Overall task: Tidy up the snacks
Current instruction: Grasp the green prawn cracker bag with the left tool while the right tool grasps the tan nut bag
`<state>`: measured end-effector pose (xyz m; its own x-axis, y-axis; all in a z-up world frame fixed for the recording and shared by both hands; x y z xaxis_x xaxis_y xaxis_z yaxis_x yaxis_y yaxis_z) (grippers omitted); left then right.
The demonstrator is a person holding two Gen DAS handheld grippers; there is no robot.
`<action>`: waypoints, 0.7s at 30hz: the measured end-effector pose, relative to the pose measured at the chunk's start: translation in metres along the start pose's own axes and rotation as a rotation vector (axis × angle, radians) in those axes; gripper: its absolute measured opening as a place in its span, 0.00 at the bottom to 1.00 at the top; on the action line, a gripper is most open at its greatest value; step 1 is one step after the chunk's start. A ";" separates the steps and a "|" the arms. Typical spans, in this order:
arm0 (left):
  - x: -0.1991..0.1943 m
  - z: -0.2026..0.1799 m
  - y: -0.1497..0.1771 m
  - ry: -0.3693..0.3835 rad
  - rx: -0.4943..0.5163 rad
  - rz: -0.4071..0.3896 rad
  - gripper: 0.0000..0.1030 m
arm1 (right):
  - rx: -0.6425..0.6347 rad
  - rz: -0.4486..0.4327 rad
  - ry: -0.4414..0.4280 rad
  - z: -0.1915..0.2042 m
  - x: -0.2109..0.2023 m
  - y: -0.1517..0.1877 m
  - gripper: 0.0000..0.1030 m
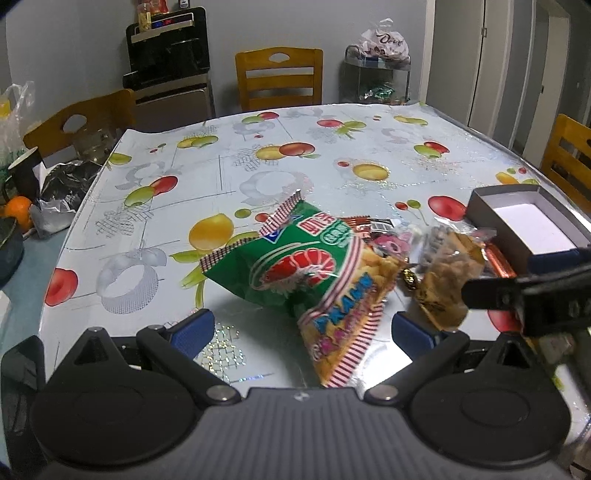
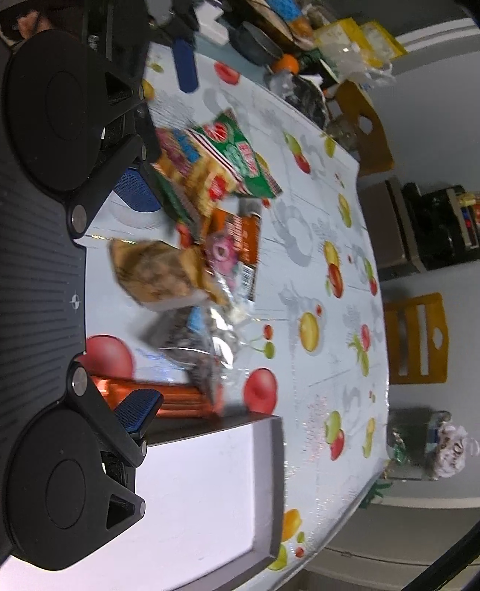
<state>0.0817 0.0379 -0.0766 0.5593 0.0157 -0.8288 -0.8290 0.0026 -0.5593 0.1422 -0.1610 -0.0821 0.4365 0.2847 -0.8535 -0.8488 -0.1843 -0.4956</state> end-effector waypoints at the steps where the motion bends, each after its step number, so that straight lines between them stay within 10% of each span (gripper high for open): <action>1: 0.002 0.003 -0.001 0.013 -0.011 -0.005 1.00 | 0.001 -0.008 0.005 0.000 0.003 -0.003 1.00; 16: -0.009 0.026 -0.025 0.120 -0.141 -0.137 1.00 | -0.092 -0.151 0.029 0.012 0.006 -0.010 0.96; 21: 0.013 0.007 -0.037 0.037 -0.131 -0.093 1.00 | -0.138 -0.139 0.078 0.019 0.021 -0.006 0.89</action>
<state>0.1194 0.0453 -0.0670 0.6355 -0.0153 -0.7720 -0.7670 -0.1280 -0.6288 0.1508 -0.1361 -0.0945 0.5728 0.2436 -0.7827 -0.7321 -0.2774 -0.6221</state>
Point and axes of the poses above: each gripper's, at about its wrist camera, not at the fingertips, and x roughly the way its jaws point, z to its left, y to its underside, the point moved 7 cm from there along x, roughly the way its jaws point, and after that the axes turned 12 degrees about z, right-handed, at the moved point
